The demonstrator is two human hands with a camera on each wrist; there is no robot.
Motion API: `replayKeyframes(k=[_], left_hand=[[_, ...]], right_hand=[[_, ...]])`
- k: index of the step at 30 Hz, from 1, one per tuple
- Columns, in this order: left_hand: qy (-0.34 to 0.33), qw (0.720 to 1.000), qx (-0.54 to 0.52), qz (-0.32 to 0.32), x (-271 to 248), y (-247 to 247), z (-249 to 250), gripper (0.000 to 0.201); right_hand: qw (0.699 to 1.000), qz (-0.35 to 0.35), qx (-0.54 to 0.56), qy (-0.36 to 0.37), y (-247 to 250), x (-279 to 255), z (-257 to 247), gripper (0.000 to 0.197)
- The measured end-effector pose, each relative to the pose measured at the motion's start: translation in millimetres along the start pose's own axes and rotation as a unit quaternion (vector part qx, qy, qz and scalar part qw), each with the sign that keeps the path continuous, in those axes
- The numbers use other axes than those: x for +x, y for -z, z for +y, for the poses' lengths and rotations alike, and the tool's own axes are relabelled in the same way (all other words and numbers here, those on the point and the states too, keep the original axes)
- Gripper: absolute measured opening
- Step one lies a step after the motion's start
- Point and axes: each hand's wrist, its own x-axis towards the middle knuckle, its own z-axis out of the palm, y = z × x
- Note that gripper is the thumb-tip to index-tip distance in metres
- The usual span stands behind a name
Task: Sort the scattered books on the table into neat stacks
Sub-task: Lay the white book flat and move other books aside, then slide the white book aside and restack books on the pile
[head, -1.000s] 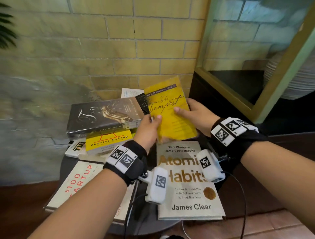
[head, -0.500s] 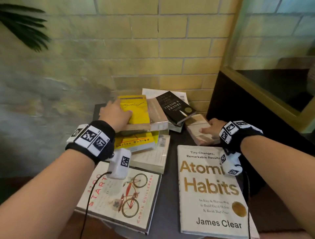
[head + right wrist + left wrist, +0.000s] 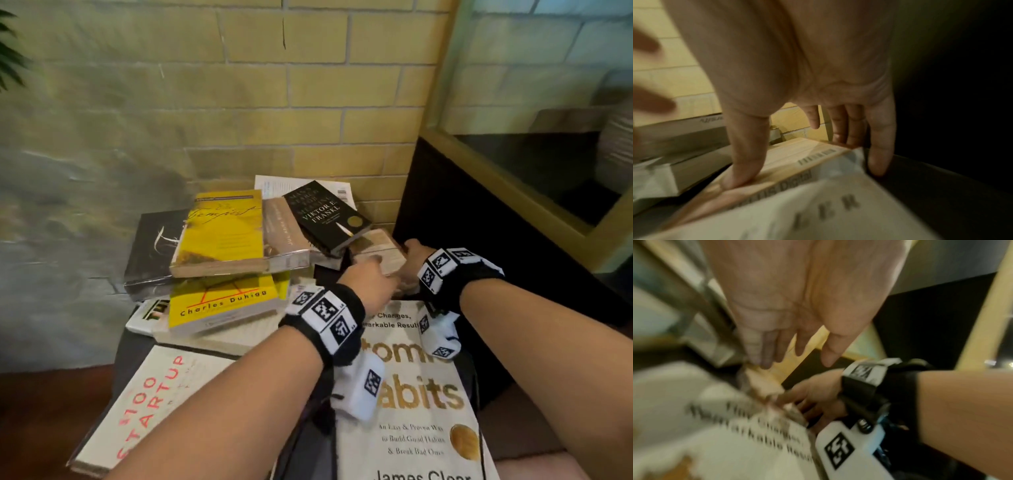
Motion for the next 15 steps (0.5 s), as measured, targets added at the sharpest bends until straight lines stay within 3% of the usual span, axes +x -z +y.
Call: replayKeyframes(k=[4,6,8,12,15], left_hand=[[0.105,0.992,-0.076,-0.005,17.6,-13.9,6.1,0.041],[0.056,0.996,0.066,-0.023,17.4,-16.0,6.7,0.041],[0.034,0.991,0.123,-0.029,27.6,-19.2,3.7,0.039],[0.092,0.995,-0.011,-0.020,42.9,-24.0,-7.1,0.036],[0.073,0.996,-0.046,-0.024,51.0,-20.8,-12.8,0.037]], right_hand=[[0.999,-0.044,-0.004,0.001,5.1,3.9,6.5,0.089],[0.999,-0.052,0.004,0.013,7.1,6.7,10.8,0.088],[0.997,-0.068,0.032,0.034,6.9,7.7,10.3,0.080],[0.996,-0.063,0.060,0.020,4.8,7.5,14.6,0.075],[0.992,-0.022,0.122,-0.024,8.0,9.1,20.1,0.070]])
